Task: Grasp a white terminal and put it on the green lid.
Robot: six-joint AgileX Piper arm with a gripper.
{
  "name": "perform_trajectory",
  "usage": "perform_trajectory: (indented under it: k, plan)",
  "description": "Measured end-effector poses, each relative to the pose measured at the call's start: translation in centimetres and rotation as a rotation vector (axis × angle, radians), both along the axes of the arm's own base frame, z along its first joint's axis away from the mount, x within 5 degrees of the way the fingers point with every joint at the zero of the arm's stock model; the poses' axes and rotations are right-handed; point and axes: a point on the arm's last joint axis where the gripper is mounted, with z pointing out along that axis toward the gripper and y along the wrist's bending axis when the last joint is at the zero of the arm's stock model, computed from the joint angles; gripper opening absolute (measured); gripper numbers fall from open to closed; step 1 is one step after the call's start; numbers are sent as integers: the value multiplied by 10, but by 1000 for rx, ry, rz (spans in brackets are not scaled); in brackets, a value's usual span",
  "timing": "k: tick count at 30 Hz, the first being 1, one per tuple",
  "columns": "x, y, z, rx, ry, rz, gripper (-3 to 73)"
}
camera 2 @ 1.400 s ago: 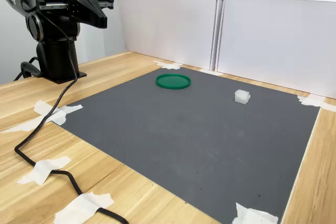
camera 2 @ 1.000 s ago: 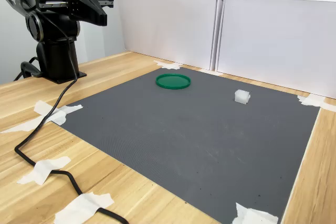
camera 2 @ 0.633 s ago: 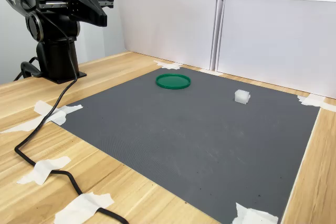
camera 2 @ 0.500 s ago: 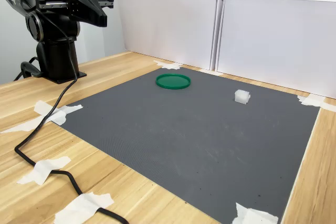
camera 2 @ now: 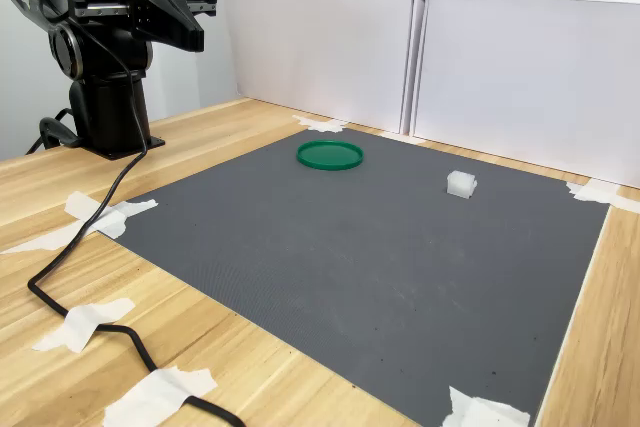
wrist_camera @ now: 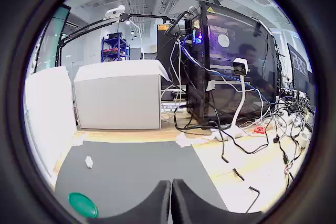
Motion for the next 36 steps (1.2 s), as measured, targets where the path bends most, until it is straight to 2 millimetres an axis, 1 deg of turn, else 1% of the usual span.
perform_trajectory:
  k: [6,10,14,20,24,30,33,36]
  plan:
    - [0,0,0,0,1,0,-16]
    - [4,0,1,-3,35,1,-16]
    - [13,-1,16,-15,100,7,-16]
    - [36,-3,52,-41,303,31,-16]
    - [54,-4,64,-44,483,54,-16]
    - [79,-6,69,-86,697,104,-16]
    - [90,-8,67,-108,778,131,-16]
    - [97,-8,64,-100,843,144,-9]
